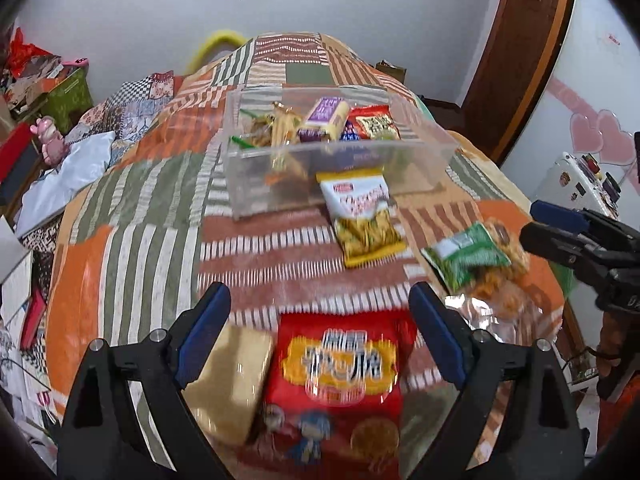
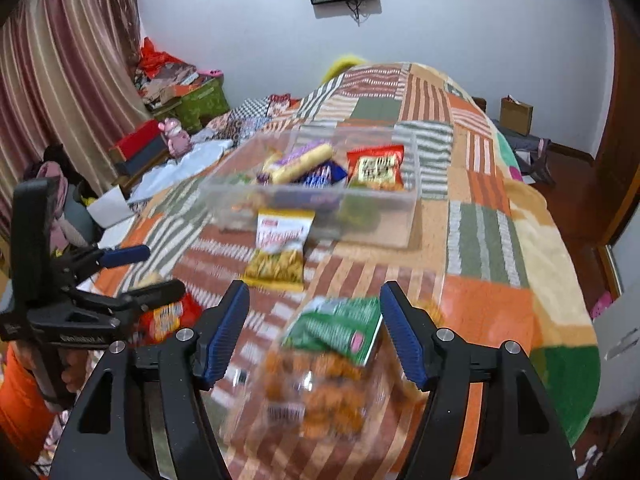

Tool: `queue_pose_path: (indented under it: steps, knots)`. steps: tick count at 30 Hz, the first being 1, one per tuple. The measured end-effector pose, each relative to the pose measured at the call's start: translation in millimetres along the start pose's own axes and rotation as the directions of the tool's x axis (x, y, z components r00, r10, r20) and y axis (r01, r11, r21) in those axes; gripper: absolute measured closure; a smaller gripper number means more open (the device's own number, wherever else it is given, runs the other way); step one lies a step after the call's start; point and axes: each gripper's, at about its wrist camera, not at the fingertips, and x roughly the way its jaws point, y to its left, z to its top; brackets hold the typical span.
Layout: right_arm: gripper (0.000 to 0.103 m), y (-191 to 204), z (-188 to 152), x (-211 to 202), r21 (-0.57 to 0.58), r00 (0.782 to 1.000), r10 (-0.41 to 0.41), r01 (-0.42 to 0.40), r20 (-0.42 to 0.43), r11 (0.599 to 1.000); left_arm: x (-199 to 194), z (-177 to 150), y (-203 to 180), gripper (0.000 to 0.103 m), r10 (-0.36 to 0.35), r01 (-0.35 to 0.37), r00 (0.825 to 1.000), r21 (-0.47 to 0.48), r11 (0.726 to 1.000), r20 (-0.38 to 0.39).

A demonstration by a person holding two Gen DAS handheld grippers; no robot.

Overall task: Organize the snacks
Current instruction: 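Grasp the red crisp bag with the left gripper while the right grasps the orange cracker pack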

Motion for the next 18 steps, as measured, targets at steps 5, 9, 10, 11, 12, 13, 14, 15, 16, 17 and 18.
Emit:
queue_pose_path:
  steps: [5, 9, 10, 11, 12, 13, 14, 15, 16, 17, 18]
  knots:
    - [0.039, 4, -21, 5, 0.006, 0.999, 0.019, -0.018, -0.049, 1.0, -7, -23, 0, 0.012, -0.015, 0.015, 1.0, -0.012, 1.0, -0.018]
    - [0.039, 7, -36, 10, 0.003, 0.996, 0.022, -0.021, -0.082, 1.0, -10, -36, -3, 0.012, -0.043, 0.042, 0.999, -0.021, 0.999, -0.025]
    - [0.039, 7, -39, 10, 0.004, 0.996, 0.023, -0.022, -0.089, 1.0, -10, -38, -4, 0.012, -0.044, 0.044, 0.999, -0.018, 0.999, -0.023]
    - [0.039, 7, -43, 12, 0.006, 0.995, 0.024, -0.023, -0.096, 1.0, -11, -40, -6, 0.012, -0.048, 0.048, 0.999, -0.011, 0.999, -0.023]
    - [0.039, 7, -45, 12, 0.007, 0.995, 0.021, -0.02, -0.1, 1.0, -10, -42, -7, 0.013, -0.051, 0.051, 0.998, -0.006, 0.999, -0.026]
    - [0.038, 7, -47, 12, 0.005, 0.995, 0.011, -0.011, -0.1, 1.0, -9, -45, -9, 0.015, -0.052, 0.052, 0.998, 0.001, 0.999, -0.031]
    - [0.038, 7, -49, 12, 0.004, 0.995, 0.004, -0.004, -0.101, 1.0, -9, -46, -11, 0.018, -0.054, 0.054, 0.998, 0.008, 0.999, -0.034]
    - [0.038, 6, -51, 12, 0.008, 0.995, 0.004, -0.003, -0.102, 1.0, -8, -47, -12, 0.021, -0.055, 0.055, 0.998, 0.012, 0.998, -0.04]
    - [0.037, 5, -52, 12, 0.015, 0.995, 0.006, -0.004, -0.102, 1.0, -6, -48, -13, 0.021, -0.055, 0.056, 0.997, 0.017, 0.998, -0.047]
    - [0.035, 4, -53, 13, 0.02, 0.995, 0.008, -0.006, -0.104, 1.0, -5, -50, -13, 0.021, -0.051, 0.052, 0.997, 0.021, 0.998, -0.05]
    - [0.034, 3, -53, 13, 0.026, 0.994, 0.011, -0.008, -0.106, 1.0, -3, -51, -14, 0.021, -0.046, 0.047, 0.998, 0.025, 0.999, -0.054]
